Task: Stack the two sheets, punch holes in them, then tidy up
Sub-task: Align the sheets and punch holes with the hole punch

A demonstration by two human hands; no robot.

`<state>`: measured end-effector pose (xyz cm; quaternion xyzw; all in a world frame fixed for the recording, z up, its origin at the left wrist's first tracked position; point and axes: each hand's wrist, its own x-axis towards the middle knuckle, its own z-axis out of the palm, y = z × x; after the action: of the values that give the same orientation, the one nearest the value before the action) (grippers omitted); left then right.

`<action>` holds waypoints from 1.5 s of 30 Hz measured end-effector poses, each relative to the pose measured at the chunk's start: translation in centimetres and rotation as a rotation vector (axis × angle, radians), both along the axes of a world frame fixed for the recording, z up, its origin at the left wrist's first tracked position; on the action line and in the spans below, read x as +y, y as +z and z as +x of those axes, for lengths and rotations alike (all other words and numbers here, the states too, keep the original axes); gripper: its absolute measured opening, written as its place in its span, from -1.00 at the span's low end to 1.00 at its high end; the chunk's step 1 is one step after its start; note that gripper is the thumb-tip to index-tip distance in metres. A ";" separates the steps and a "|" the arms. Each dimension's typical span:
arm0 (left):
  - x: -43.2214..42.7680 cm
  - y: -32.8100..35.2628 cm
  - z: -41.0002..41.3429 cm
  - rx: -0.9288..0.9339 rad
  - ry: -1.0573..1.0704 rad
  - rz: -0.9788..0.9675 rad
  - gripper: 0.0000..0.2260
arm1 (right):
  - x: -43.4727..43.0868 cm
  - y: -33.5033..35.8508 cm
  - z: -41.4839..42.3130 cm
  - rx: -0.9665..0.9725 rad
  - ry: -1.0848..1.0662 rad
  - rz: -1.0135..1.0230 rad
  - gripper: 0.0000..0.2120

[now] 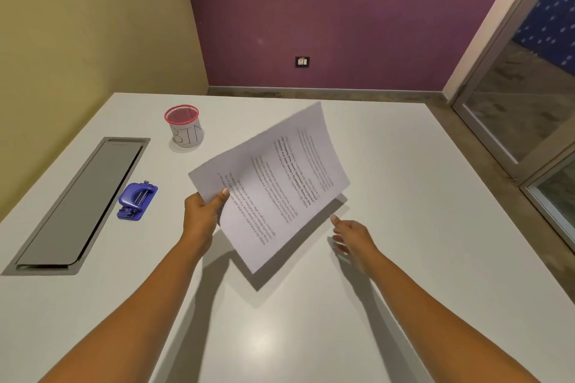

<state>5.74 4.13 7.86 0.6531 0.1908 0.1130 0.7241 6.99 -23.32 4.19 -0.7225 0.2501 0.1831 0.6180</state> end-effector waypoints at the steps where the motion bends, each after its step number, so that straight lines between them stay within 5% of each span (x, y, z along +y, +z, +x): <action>1: -0.2 -0.1 -0.1 0.001 0.025 -0.054 -0.91 | 0.7 0.2 -0.1 0.047 0.024 0.068 -0.68; 8: -2.2 -0.5 -1.0 -0.007 0.032 -0.291 -0.77 | 4.1 1.8 1.0 -0.138 -0.038 0.626 -0.73; 18: -0.2 1.7 -0.3 -0.024 -0.160 -0.066 -0.68 | 2.1 5.9 2.5 -0.497 -0.024 0.184 -0.91; 27: 0.5 4.4 1.3 0.012 -0.452 0.121 -0.68 | 0.5 7.5 2.8 -0.608 0.074 0.192 -0.85; 45: -1.4 3.7 1.2 -0.077 -0.351 0.139 -0.84 | 1.3 6.1 2.0 -0.613 0.125 0.173 -0.83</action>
<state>6.97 2.70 11.53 0.7199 0.0379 0.0230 0.6927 9.01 -22.00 10.31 -0.7029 -0.0090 0.0155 0.7111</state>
